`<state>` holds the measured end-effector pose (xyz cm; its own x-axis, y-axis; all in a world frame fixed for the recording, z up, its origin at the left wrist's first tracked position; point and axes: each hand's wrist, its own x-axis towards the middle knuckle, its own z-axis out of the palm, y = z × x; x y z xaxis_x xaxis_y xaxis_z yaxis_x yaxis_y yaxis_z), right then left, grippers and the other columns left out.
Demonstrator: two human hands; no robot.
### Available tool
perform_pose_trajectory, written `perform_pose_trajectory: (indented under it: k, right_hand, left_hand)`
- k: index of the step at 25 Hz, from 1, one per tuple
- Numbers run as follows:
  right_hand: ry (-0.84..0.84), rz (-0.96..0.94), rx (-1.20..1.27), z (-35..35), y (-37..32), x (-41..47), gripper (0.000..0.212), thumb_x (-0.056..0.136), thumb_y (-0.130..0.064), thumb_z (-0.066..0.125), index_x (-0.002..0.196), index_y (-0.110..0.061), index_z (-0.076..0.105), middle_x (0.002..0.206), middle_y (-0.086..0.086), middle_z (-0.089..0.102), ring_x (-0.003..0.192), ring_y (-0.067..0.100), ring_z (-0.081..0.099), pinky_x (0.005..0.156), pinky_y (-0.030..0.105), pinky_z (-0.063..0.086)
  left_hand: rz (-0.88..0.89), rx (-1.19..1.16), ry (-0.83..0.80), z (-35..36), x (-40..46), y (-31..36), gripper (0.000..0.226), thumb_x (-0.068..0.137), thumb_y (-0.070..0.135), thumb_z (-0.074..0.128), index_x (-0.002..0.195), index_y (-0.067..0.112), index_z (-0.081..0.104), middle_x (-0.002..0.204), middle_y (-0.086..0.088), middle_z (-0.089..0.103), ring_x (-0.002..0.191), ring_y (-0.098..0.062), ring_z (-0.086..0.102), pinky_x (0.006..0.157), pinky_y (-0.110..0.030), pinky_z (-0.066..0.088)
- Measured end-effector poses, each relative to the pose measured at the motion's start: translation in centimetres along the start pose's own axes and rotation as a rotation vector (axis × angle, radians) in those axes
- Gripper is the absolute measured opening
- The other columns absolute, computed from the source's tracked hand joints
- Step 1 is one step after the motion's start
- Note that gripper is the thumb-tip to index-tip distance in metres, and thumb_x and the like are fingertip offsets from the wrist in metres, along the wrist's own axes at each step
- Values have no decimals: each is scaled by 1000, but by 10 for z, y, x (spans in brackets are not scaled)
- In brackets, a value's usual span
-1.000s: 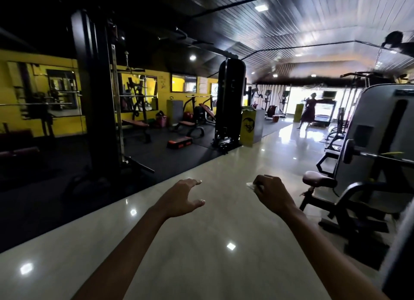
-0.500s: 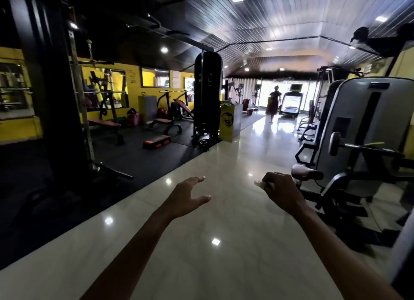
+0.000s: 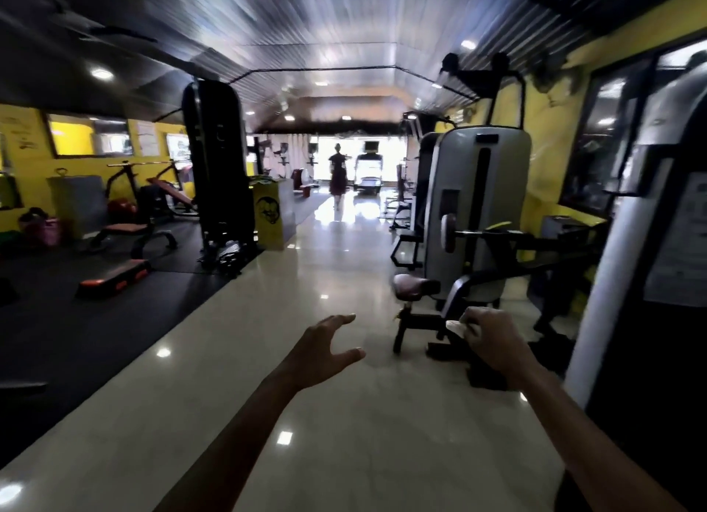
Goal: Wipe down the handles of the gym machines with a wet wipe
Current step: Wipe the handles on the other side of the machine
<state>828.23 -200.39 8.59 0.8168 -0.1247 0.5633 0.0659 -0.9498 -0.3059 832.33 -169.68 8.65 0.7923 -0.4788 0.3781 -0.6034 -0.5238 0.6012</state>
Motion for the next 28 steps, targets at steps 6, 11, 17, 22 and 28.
perform_pose_trajectory:
  k: [6,11,17,22,28]
  right_hand:
    - [70,232,-176,-28,102,12,17,79,-19,72,67,-12,62,67,5,65,62,19,61,56,25,41]
    - [132,487,-324,-64,182,-7,26,80,-25,71,64,-10,57,64,3,62,62,20,61,57,32,48]
    - [256,811,-418,-114,218,-49,37,85,-31,67,61,-10,48,53,0,48,53,18,49,52,37,41]
    - [346,1123,-514,-148,245,-102,32,87,-37,63,70,-9,60,63,4,59,62,15,59,61,33,49]
    - [390,1257,-557,-188,342,-146,33,86,-44,62,70,-15,60,65,-1,63,60,8,61,59,34,53]
  left_hand:
    - [211,-128,-208,87,141,12,72,73,48,72,134,16,51,133,6,53,123,-8,49,99,-21,40]
    - [432,-268,-439,182,241,56,71,76,46,71,137,19,47,132,5,54,119,-4,49,95,-11,38]
    - [690,-408,-728,294,312,134,74,77,54,65,139,21,44,137,6,49,128,-8,44,106,-29,39]
    - [817,-513,-946,393,327,208,65,83,37,70,140,24,42,138,8,45,131,-8,40,110,-31,35]
    - [955,-523,-1086,510,342,303,68,85,38,67,142,16,39,143,-1,44,133,-13,39,111,-29,32]
